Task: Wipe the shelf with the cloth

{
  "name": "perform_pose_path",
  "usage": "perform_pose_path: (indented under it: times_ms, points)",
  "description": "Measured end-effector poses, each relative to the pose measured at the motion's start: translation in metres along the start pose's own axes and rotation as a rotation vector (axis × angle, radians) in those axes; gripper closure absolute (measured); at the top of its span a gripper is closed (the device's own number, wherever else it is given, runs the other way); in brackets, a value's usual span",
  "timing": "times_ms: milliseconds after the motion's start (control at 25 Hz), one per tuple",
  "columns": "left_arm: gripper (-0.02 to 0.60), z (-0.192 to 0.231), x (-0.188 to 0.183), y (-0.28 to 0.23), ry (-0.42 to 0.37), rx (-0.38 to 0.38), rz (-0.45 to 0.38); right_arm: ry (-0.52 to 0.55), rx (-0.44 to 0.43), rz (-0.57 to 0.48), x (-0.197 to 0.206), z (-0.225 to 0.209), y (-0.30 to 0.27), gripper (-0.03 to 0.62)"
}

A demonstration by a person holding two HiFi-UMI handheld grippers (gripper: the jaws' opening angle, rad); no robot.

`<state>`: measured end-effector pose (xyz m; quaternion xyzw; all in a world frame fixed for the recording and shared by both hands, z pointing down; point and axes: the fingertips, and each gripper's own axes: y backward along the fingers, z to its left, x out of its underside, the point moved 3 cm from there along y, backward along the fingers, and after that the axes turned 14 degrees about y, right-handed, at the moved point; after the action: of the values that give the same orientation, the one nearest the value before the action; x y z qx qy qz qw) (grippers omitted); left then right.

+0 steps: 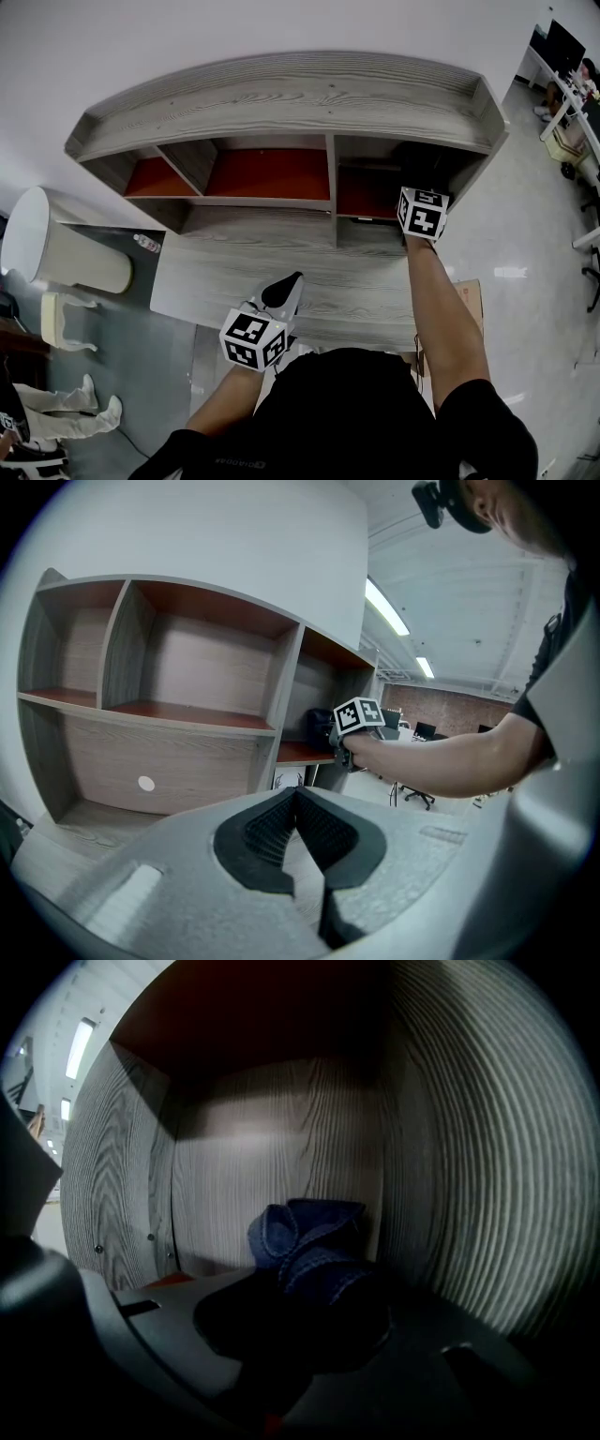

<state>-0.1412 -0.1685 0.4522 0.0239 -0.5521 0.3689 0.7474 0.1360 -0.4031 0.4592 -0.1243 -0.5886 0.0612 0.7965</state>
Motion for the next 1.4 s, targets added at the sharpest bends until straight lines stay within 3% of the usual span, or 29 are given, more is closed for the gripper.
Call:
perform_pose_path:
  times_ms: [320, 680, 1160, 1400]
  points:
    - [0.574, 0.008, -0.004, 0.004, 0.002, 0.009, -0.008, -0.002, 0.001, 0.004, -0.001, 0.000, 0.004, 0.494]
    - [0.574, 0.014, -0.007, 0.001, -0.014, 0.066, 0.000, -0.002, -0.055, -0.037, -0.007, 0.009, 0.026, 0.494]
    - [0.574, 0.019, -0.011, 0.005, -0.057, 0.180, 0.033, 0.053, -0.143, -0.118, -0.019, 0.051, 0.122, 0.494]
    - [0.574, 0.017, -0.008, 0.010, -0.074, 0.238, 0.058, -0.019, -0.167, -0.110, -0.005, 0.078, 0.177, 0.494]
